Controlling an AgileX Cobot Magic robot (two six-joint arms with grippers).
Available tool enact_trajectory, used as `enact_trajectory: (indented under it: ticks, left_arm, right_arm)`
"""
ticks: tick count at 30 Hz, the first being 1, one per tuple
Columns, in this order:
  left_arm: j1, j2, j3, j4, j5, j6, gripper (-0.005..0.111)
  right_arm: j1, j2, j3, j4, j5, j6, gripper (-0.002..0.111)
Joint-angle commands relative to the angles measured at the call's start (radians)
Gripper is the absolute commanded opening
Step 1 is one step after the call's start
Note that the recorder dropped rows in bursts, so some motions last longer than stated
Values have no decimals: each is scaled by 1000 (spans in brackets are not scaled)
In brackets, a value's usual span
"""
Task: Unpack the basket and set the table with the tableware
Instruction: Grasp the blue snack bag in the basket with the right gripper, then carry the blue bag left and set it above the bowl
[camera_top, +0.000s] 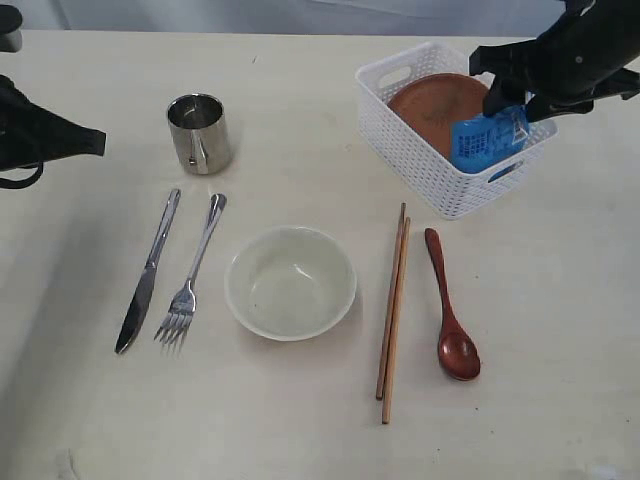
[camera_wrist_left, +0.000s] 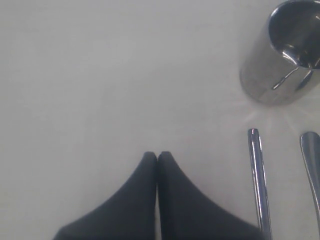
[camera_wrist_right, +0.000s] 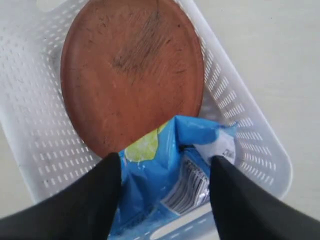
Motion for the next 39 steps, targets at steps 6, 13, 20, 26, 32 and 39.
enact_trajectory:
  ticks: [6,13,20,26,32,39]
  left_arm:
    - [3,-1,6,1,-6,-7,0]
    - [3,-1,6,1,-6,-7,0]
    - [3,-1,6,1,-6,-7,0]
    - [3,-1,6,1,-23,-7,0]
    - [3,-1,6,1,-34,-7,0]
    - [3,-1,6,1,-32,-7,0]
  right_arm:
    - [-3,4,0,2,0,13,38]
    - [-3,4,0,2,-7,20,0]
    - [-3,-26,-26,6,-35,36,0]
    - [-3,-109,-150,85,37,-11,0]
    - [60,-135,-332,187,191,-91,0]
    - [326,-26,-355,182,101,-150,0]
